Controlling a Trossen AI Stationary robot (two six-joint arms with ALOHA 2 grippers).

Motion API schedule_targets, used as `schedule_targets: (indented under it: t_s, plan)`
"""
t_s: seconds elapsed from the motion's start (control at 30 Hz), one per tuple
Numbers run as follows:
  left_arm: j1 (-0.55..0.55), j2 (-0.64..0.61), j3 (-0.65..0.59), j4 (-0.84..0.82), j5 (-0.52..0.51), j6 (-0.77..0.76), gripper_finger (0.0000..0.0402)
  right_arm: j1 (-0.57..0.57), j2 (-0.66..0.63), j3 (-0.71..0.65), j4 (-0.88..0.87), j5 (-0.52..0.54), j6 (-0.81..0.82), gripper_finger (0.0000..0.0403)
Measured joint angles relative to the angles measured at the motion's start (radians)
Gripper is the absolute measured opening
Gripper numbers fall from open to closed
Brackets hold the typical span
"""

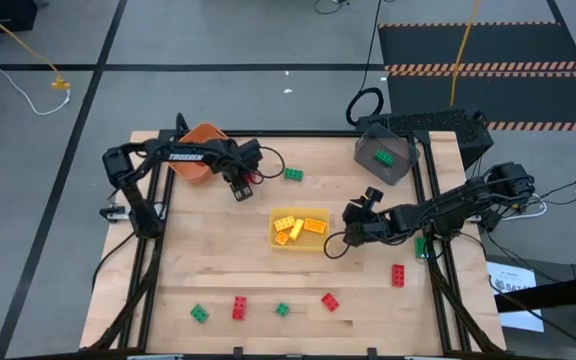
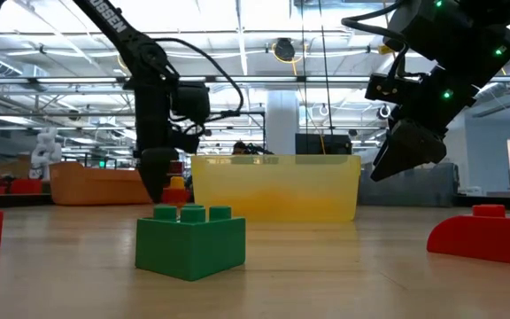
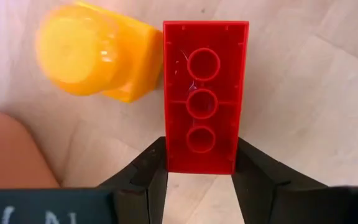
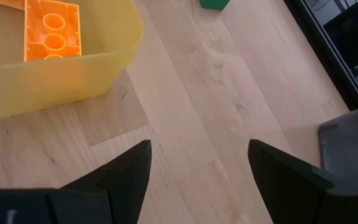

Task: Sort & place blocks by color
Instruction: Put the top left red 8-stud game piece into the orange bin

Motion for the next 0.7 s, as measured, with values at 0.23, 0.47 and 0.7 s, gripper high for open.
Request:
schedule_targets:
  t_s: [0.23, 0.47, 0.7]
  plan:
    - [-0.012, -0.053, 0.000, -0.016, 0.010, -0.052, 0.0141, 0.000, 0.000, 0.000, 0.001, 0.000, 0.000, 0.0258]
    - [0.020, -0.161, 0.001, -0.109, -0.158, -0.152, 0.0148, 0.000, 0.000, 0.000, 0.002, 0.000, 0.000, 0.0258]
    - [0.138, -0.292, 0.002, -0.138, -0.198, -0.172, 0.0144, 0.000, 0.000, 0.000, 0.002, 0.000, 0.005, 0.0258]
